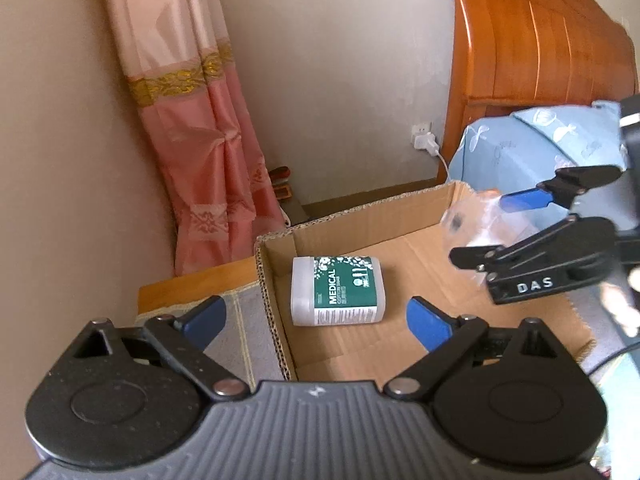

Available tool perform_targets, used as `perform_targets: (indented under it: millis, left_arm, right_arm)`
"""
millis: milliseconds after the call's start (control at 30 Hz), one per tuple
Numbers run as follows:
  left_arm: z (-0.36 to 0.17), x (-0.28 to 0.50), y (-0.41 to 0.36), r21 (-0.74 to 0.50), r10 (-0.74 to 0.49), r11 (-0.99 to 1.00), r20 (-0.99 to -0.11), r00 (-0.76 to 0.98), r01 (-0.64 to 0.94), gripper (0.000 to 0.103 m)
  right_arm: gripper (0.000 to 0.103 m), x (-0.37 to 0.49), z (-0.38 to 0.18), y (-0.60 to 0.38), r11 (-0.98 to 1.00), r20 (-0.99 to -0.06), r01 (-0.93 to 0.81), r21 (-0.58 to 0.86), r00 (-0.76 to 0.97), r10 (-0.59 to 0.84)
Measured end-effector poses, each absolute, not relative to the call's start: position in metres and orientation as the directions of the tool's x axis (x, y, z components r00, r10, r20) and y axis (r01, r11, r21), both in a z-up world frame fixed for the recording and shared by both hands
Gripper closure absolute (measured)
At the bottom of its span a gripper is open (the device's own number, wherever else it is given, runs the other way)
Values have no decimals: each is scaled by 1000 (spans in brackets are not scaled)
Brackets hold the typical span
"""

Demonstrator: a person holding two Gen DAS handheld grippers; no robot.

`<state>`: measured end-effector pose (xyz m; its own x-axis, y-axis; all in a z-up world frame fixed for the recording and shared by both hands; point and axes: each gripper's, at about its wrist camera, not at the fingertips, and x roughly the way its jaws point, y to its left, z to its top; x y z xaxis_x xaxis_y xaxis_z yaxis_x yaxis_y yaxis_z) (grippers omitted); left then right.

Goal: Organize rigid objects
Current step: 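Carry the swab tub with left tool while right tool carries the clear container into the box, then open both tools to release the items in the box and withdraw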

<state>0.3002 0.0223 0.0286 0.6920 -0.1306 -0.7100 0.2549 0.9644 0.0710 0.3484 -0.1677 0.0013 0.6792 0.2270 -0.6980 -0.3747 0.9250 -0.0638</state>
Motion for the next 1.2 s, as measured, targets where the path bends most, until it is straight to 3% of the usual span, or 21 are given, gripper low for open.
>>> perform_targets:
  millis: [33,100,800,1200]
  left_arm:
    - [30,297,25,60,-135,966,-707,694,250,6]
    - [32,292,29,55,-134,969,-701,700,241,6]
    - [49,203,29,90,-138,959,-680,720,269,4]
    - [10,142,17,118,-119,959,-662,740,259,1]
  right_arm:
    - [6,349,1,-168,928,-695,-367,-69,685,219]
    - [0,345,4,-168,929,-679,-362,-73,701,220]
    - [0,226,53,-178,896,-629,-439,-64,715,306]
    - [0,153,1,-198,890,-656,-457,3,671,347]
